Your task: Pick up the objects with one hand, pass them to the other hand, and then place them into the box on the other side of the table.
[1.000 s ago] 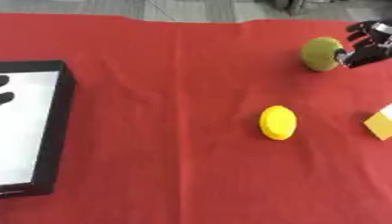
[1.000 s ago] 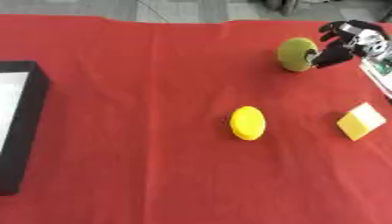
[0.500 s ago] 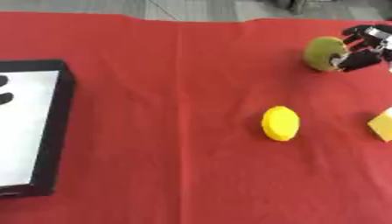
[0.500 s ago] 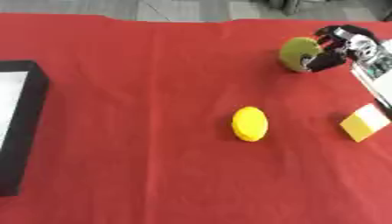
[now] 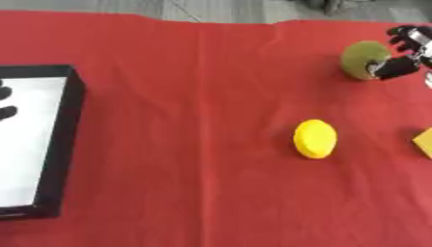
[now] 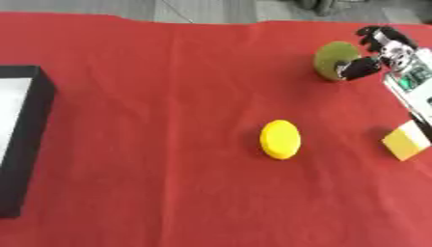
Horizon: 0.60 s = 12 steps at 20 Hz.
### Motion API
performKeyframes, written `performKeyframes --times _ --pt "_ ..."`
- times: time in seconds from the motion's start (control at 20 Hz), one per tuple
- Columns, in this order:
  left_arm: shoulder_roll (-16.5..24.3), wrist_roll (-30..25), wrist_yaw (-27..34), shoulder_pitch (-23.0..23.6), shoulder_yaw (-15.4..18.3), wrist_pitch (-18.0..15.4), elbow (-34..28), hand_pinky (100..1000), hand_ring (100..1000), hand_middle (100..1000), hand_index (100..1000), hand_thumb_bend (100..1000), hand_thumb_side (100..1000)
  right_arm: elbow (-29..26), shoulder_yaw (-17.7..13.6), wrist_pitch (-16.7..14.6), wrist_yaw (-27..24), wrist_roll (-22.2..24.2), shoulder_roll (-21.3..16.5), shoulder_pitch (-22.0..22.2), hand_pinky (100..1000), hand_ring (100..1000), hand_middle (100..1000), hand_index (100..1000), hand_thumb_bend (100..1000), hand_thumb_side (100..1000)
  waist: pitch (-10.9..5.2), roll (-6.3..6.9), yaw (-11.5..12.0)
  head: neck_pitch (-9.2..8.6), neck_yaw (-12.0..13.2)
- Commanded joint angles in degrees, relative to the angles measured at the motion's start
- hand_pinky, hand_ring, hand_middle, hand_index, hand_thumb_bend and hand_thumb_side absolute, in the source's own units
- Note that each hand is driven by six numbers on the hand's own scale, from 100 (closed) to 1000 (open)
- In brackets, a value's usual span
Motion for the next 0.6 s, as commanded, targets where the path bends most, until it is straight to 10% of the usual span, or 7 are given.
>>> performKeyframes --times 0.05,0.6 --pt "1.15 -0.19 -0.07 -0.94 0.05 -0.13 -1.32 817 814 696 693 165 904 0.02 -0.78 0.29 0.64 -0.19 -1.46 -0.84 897 913 889 955 189 100 -0.99 0.02 0.22 -1.16 -0.47" --pt "0.98 -0.54 -0.06 -1.83 -0.31 -0.12 -1.32 817 817 697 693 165 904 4.04 -0.52 1.79 2.63 -2.15 -0.05 -1.25 895 898 878 951 219 100 -0.14 -0.25 1.22 -1.9 -1.54"
